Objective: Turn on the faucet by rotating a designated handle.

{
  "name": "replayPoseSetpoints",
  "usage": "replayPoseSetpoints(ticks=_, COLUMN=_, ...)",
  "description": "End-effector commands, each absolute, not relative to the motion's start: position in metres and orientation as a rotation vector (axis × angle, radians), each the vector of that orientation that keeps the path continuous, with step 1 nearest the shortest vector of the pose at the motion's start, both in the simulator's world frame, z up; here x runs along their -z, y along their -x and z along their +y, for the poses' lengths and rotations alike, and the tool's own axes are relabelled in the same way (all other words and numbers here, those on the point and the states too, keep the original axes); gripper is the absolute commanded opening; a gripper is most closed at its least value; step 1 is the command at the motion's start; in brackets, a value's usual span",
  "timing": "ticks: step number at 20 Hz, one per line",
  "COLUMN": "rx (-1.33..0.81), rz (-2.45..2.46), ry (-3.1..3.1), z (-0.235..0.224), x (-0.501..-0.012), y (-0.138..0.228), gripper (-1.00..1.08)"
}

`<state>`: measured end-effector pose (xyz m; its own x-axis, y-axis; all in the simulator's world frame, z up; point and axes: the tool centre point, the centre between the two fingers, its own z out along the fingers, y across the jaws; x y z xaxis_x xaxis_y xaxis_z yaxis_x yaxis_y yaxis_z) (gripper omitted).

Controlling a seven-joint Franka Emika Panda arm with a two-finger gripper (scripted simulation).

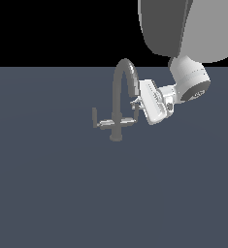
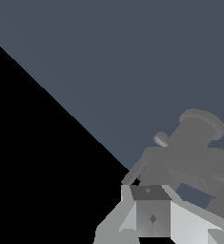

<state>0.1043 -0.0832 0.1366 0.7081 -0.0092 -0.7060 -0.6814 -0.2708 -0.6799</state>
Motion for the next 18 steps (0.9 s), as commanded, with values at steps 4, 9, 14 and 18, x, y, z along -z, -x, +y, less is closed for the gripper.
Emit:
replayPoseSetpoints(ticks=4, rx=-0.719, rz=0.557, ry=1.722, z=-0.0813, x=-0.1308, y=-0.1079, gripper=-1.0)
replayPoseSetpoints(ticks=9, rx=-0.719, rz=0.557, ry=1.721, z=-0.081, x=-0.1303, y=-0.1084, gripper=-1.0)
replayPoseSetpoints(ticks=14, rx=-0.719, rz=0.557, ry=1.721, z=-0.0816, x=-0.1312, y=-0.1061, gripper=-1.0)
replayPoseSetpoints(ticks=18, rx=-0.719, rz=0.557, ry=1.721, z=-0.0828, x=-0.1329, y=-0.1014, gripper=-1.0)
